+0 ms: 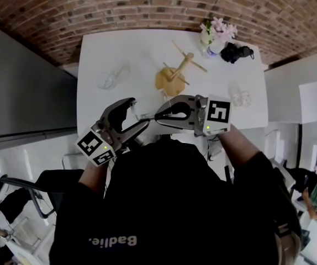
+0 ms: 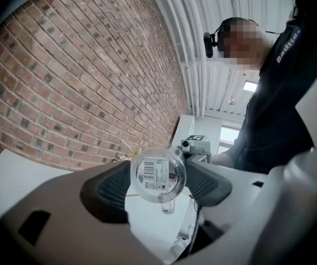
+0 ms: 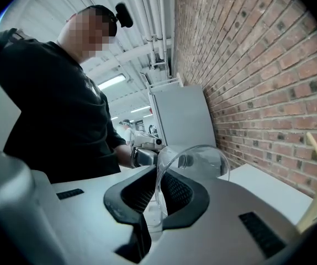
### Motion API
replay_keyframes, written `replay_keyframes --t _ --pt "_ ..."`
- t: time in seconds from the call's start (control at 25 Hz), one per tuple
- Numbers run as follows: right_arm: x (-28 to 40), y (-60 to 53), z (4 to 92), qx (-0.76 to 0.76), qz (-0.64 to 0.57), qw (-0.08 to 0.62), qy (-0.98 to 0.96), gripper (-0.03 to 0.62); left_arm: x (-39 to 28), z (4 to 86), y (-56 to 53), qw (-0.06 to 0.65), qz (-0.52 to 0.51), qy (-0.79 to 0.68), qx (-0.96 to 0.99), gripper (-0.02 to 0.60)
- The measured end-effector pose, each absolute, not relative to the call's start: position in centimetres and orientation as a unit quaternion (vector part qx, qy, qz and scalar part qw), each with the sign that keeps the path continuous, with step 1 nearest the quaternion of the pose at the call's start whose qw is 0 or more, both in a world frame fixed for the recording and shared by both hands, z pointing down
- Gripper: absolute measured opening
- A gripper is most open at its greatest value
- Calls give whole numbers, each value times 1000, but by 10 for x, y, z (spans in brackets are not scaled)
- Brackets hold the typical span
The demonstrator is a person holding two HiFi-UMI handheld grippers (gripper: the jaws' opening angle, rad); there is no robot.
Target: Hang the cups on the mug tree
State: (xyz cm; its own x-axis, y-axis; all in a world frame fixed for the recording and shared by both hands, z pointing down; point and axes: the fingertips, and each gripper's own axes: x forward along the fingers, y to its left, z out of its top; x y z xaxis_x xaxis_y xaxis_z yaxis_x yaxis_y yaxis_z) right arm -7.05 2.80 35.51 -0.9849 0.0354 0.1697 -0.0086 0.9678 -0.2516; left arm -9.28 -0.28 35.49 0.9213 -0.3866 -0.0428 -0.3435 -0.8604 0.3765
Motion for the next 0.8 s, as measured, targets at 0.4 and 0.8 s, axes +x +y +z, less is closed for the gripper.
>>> replay_keyframes --t 0.4,0.8 --pt "-68 20 372 39 157 76 -984 55 -99 364 -6 188 -76 -192 960 298" --pt "-32 8 383 -28 193 16 -981 55 -69 364 -17 183 -55 -264 945 296"
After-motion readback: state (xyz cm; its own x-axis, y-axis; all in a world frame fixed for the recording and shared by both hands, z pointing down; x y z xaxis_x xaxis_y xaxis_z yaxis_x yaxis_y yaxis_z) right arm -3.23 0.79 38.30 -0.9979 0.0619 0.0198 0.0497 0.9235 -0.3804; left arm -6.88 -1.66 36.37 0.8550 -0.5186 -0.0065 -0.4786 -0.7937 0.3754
